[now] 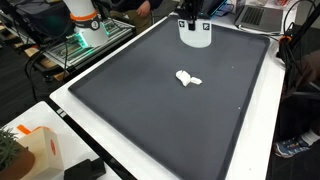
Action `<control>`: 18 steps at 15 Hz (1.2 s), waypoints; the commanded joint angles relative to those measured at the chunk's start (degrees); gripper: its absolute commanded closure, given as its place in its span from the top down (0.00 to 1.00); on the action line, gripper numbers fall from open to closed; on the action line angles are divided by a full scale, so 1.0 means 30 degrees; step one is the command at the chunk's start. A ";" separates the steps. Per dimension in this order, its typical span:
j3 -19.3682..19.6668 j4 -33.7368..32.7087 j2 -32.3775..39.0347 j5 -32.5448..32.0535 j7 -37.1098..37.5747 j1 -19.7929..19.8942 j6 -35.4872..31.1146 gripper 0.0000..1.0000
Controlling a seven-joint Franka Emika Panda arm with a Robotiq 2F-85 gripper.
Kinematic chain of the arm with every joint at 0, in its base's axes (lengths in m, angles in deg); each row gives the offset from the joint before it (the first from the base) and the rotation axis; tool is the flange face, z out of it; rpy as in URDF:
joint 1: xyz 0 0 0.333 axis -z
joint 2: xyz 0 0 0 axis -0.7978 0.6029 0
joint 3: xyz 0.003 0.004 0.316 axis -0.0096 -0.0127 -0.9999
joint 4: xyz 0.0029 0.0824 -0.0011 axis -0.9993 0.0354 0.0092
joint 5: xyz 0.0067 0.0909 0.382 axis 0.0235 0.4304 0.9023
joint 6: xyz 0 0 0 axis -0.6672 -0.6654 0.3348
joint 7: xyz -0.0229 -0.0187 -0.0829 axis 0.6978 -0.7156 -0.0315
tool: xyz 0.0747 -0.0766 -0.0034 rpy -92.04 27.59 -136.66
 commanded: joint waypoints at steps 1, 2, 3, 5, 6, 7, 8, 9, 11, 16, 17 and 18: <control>0.0093 0.4136 -0.3219 0.0736 -0.2906 0.0410 0.0992 0.01; 0.0217 0.4916 -0.3894 0.1450 -0.4249 0.0473 0.1751 0.01; 0.0418 0.5748 -0.4664 0.2240 -0.5542 0.0473 0.2560 0.01; 0.0981 0.7322 -0.6454 0.4034 -0.7859 0.0249 0.4433 0.01; 0.1312 0.7703 -0.7036 0.4744 -0.8871 0.0095 0.5424 0.01; 0.1627 0.7769 -0.7335 0.5159 -0.9597 -0.0011 0.6658 0.01; 0.1976 0.7841 -0.7683 0.5561 -1.0316 -0.0077 0.7909 0.01; 0.2312 0.7763 -0.7867 0.5852 -1.0909 -0.0100 0.9233 0.01; 0.2906 0.7194 -0.7690 0.6077 -1.1797 0.0020 1.1931 0.01; 0.2708 0.7965 -0.8247 0.5556 -1.1545 0.0705 0.9382 0.52; 0.2566 0.8125 -0.8159 0.5496 -1.1565 0.0615 0.8187 0.59; 0.2433 0.8471 -0.8228 0.5637 -1.1517 0.0473 0.6572 0.68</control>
